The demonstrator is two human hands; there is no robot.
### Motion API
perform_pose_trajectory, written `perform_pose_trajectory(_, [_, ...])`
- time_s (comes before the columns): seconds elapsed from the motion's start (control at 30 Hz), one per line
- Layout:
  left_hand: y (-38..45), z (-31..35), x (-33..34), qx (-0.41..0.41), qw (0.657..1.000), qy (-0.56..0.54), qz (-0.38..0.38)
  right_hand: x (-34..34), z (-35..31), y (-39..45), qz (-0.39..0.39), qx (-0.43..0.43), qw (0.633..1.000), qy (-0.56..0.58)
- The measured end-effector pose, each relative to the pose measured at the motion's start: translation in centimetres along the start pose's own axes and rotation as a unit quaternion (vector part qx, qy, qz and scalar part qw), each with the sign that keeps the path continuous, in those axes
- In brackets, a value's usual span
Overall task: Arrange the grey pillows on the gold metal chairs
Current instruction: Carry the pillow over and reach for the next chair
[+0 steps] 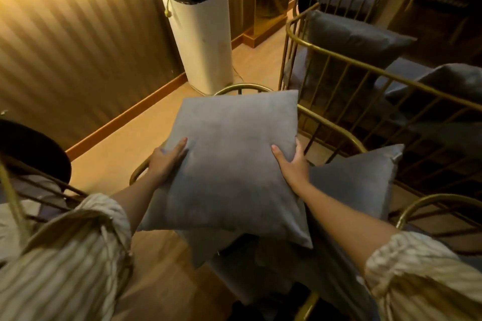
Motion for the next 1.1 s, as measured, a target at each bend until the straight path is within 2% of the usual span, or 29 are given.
perform_pose_trajectory(0.07, [2.0, -2.1, 1.9, -0.007, 0.999, 0.019, -0.028, 1.5, 2.7, 0.7, -0.045, 0.04, 0.996, -0.065])
perform_pose_trajectory(0.13, [3.3, -4.0, 4.3, 0.003, 0.994, 0.094, -0.059, 2.3, 4.9, 0.8, -0.087, 0.062, 0.988, -0.113])
perform_pose_trajectory(0.17, [4.0, -4.9, 5.2, 0.018, 0.989, 0.138, -0.05, 2.5, 5.5, 0.7, -0.094, 0.06, 0.987, -0.117])
perform_pose_trajectory(0.23, [4.7, -5.8, 6.2, 0.037, 0.98, 0.193, -0.015, 2.7, 6.1, 0.6, -0.079, 0.048, 0.989, -0.113])
perform_pose_trajectory(0.4, [4.3, -5.0, 6.3, 0.081, 0.967, 0.24, 0.041, 2.7, 5.7, 0.5, -0.056, 0.044, 0.991, -0.11])
perform_pose_trajectory(0.47, [3.3, -3.6, 7.0, 0.136, 0.955, 0.26, 0.037, 1.8, 5.2, 0.4, -0.052, 0.037, 0.991, -0.118])
perform_pose_trajectory(0.57, [0.6, -0.5, 9.8, 0.22, 0.937, 0.27, -0.007, -0.9, 4.0, -0.4, -0.029, 0.017, 0.994, -0.108])
perform_pose_trajectory(0.67, [-2.3, 3.4, 13.8, 0.297, 0.923, 0.238, -0.056, -5.3, 2.2, -1.4, 0.013, -0.032, 0.993, -0.115])
perform_pose_trajectory(0.73, [-6.1, 6.1, 17.9, 0.359, 0.9, 0.224, -0.105, -10.3, 1.8, -3.3, 0.071, -0.066, 0.987, -0.128])
perform_pose_trajectory(0.83, [-12.6, 9.0, 24.6, 0.418, 0.866, 0.222, -0.16, -18.6, 3.2, -7.2, 0.165, -0.068, 0.972, -0.152])
perform_pose_trajectory(0.97, [-21.2, 8.3, 33.0, 0.476, 0.809, 0.237, -0.252, -29.2, 9.2, -15.5, 0.259, 0.015, 0.949, -0.178])
perform_pose_trajectory(1.1, [-28.3, 4.7, 39.6, 0.511, 0.764, 0.265, -0.291, -37.6, 17.3, -25.7, 0.307, 0.152, 0.916, -0.209])
Point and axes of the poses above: each hand's wrist, its own y-axis towards the middle knuckle, its own x-axis out of the palm, z = x × y, the point moved 4 cm from there along y, towards the middle knuckle, and after that the axes turned 7 degrees about -x, right-handed, at the moved point
